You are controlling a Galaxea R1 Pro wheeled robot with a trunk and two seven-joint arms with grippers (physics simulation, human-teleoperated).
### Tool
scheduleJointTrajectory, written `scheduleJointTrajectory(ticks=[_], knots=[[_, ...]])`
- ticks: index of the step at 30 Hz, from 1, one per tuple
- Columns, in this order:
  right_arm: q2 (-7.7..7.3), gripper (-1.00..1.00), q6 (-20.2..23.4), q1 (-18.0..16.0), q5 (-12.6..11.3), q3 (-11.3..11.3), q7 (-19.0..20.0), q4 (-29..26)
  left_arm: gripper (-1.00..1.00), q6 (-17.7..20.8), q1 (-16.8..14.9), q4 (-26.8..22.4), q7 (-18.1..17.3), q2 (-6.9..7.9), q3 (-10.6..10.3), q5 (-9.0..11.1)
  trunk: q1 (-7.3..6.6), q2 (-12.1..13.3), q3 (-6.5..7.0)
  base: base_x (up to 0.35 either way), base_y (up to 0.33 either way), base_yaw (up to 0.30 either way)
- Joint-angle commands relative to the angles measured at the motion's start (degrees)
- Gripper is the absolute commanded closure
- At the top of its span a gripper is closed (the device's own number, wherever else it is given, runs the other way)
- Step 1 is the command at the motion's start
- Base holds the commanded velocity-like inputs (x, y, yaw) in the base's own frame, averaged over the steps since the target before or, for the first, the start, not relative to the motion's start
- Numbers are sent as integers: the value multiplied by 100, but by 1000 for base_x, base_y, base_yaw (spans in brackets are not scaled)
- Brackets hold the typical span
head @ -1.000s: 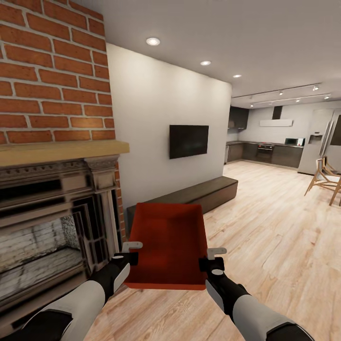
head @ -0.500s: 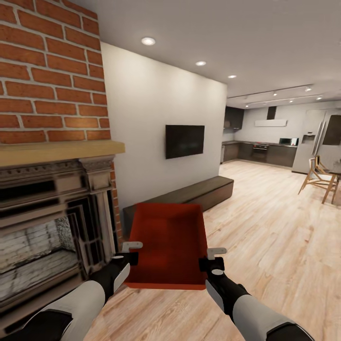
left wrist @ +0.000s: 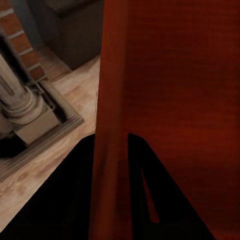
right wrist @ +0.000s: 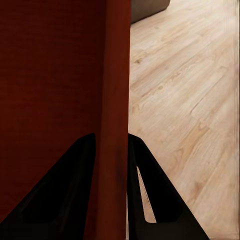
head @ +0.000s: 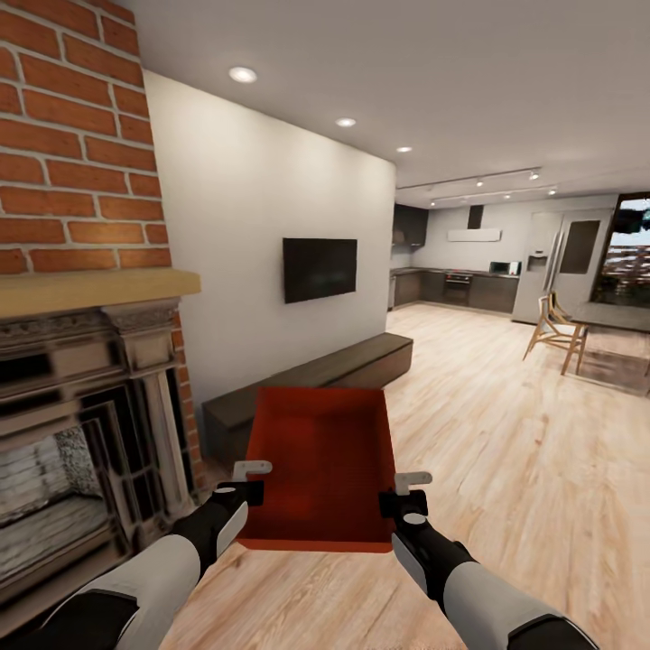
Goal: Move the two storage containers from the living room to the garage. In the garage, place one container on the floor and stack the other container on top of it (either order is fine).
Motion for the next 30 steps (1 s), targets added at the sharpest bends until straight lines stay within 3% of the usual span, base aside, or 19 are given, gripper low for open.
scheduleJointTrajectory(ticks=[1,30], knots=[[-86,100,-35,-5,-103,-338,-350,19,100,-314,-5,-34,67,10,333,-71,1,-6,-9,0,0,-241],[-85,100,-29,-3,-105,-335,-350,19,100,-309,-5,-34,76,10,338,-71,1,-6,-9,0,0,-241]])
